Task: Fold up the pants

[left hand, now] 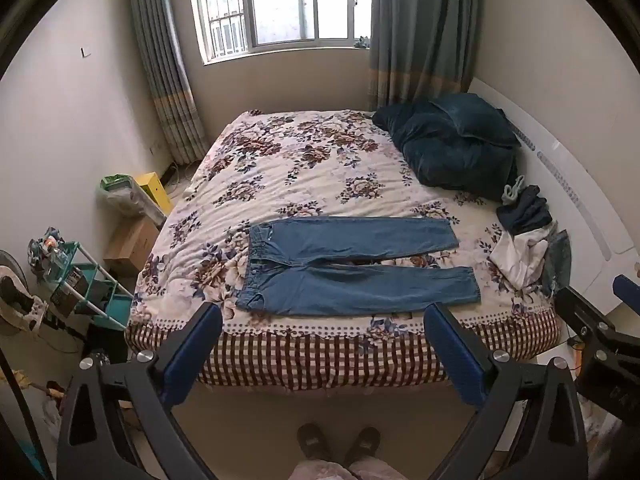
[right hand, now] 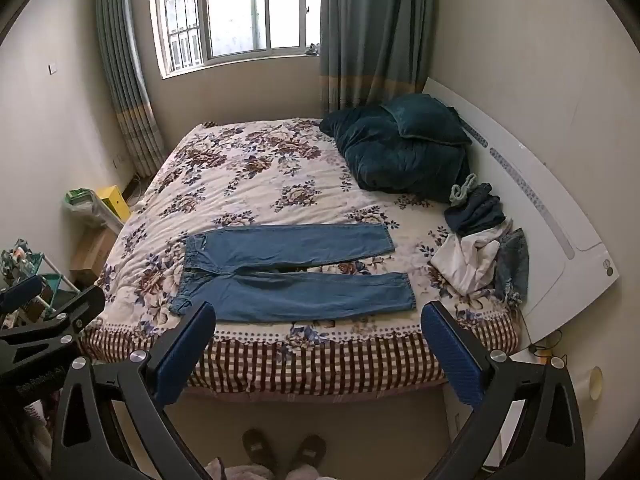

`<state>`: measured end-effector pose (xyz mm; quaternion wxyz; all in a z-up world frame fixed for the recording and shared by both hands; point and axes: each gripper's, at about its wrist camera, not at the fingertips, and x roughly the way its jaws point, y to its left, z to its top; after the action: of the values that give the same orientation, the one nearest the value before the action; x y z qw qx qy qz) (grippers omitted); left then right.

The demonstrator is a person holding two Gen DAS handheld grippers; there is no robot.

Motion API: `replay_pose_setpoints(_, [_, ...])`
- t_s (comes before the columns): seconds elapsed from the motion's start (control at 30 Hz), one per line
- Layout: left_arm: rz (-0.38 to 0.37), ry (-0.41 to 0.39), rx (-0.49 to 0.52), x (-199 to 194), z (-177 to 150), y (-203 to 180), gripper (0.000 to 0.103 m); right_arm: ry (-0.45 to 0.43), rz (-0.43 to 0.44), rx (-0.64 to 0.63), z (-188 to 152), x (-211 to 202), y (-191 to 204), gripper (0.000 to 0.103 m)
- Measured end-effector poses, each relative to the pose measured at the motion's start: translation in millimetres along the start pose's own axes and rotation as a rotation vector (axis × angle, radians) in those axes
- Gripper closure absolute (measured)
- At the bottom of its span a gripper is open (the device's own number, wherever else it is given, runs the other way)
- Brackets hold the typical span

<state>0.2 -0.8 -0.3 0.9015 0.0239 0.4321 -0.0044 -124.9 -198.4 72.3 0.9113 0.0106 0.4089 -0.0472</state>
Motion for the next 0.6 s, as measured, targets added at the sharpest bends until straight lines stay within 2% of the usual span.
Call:
replay_pose_setpoints(0.27, [0.023,-0.03,0.003,-2.4,-7.8,-11.4,0.0,0.002,0.022,0.005,0.1,-2.5,0.8,0.0])
replay_pose_setpoints(0.33, [0.003,-0.018,-0.014,-1.2,-2.4,-2.7,0.0,0.004,0.026,0.008,-1.5,-2.7,-3.6,0.0])
replay_pose_setpoints(0.5, [0.005,-0.026,-0.023,-3.6,-5.4,6.6,0.0,-0.001,0.032,0.007,-2.0,-9.4,-8.2,0.0])
replay_pose_setpoints(0.6, [0.008,-0.025,-0.031,-6.7,1.7,11.3,0.0,0.005,0.032,0.004,-1.9,1.5,-5.0,0.0])
